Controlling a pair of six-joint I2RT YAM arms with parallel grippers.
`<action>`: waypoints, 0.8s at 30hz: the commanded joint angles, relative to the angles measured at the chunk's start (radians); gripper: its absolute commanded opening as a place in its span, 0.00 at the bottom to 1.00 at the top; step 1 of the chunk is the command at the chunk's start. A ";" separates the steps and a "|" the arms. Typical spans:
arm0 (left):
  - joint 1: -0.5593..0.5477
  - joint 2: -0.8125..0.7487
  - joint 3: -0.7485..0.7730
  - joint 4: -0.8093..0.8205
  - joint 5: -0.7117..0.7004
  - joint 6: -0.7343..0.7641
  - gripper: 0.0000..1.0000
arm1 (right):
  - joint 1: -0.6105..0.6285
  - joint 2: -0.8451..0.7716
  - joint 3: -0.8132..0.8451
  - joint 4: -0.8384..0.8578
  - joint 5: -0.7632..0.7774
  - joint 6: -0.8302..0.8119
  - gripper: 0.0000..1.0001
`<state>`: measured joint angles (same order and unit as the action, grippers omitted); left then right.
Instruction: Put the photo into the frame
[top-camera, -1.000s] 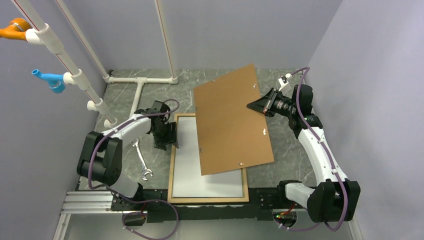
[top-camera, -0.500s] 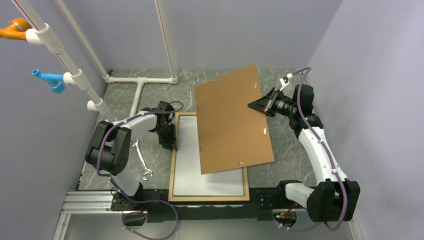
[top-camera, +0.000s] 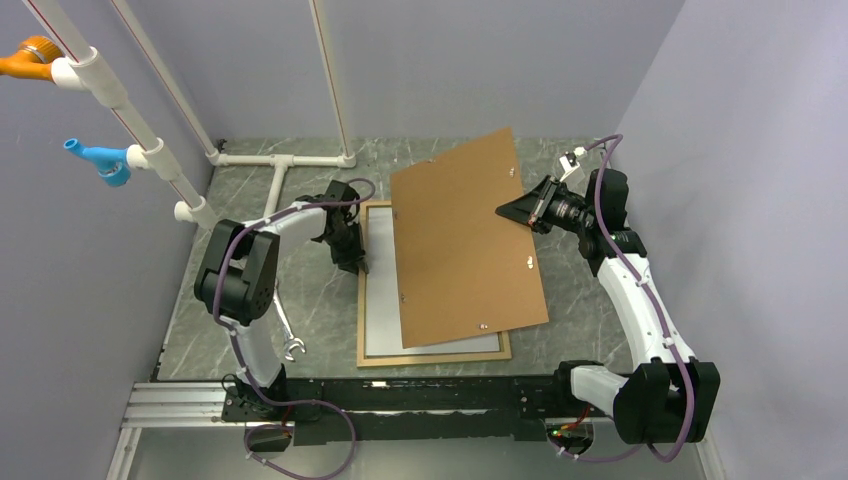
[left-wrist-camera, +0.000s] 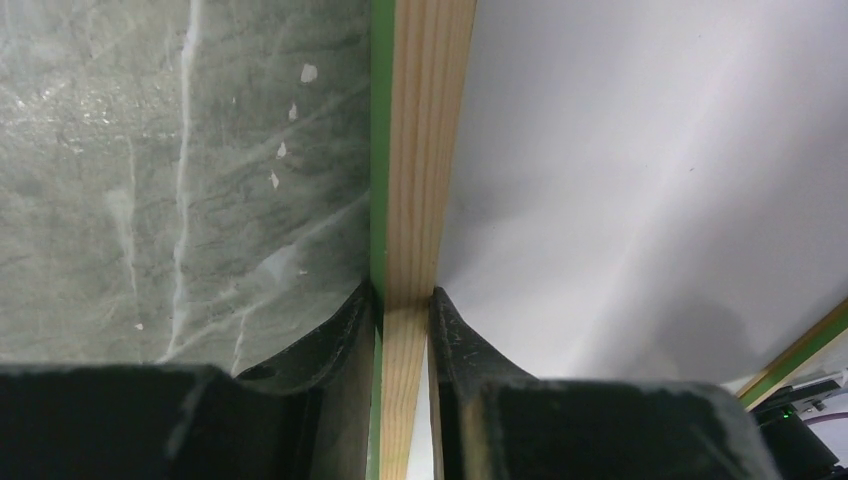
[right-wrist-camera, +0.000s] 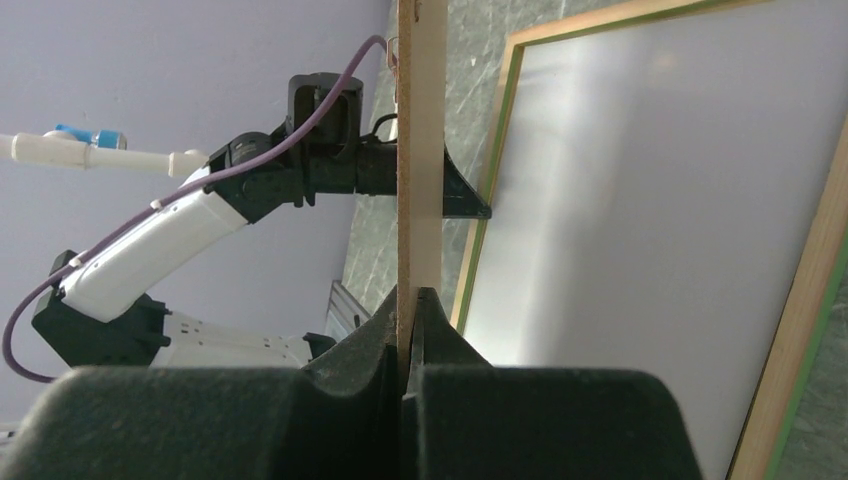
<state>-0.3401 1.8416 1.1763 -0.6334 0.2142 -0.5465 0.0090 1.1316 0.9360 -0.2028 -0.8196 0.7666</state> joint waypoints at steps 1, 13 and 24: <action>0.002 0.000 0.033 0.060 0.043 -0.038 0.00 | -0.004 -0.014 0.009 0.051 -0.023 0.020 0.00; 0.038 -0.159 -0.078 0.099 0.108 -0.031 0.57 | -0.005 0.003 -0.002 0.042 0.012 0.009 0.00; 0.167 -0.330 -0.264 0.179 0.248 -0.002 0.55 | 0.100 0.072 -0.038 0.191 0.082 0.072 0.00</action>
<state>-0.1947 1.5482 0.9588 -0.4973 0.3885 -0.5663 0.0586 1.1805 0.8959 -0.1623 -0.7502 0.7712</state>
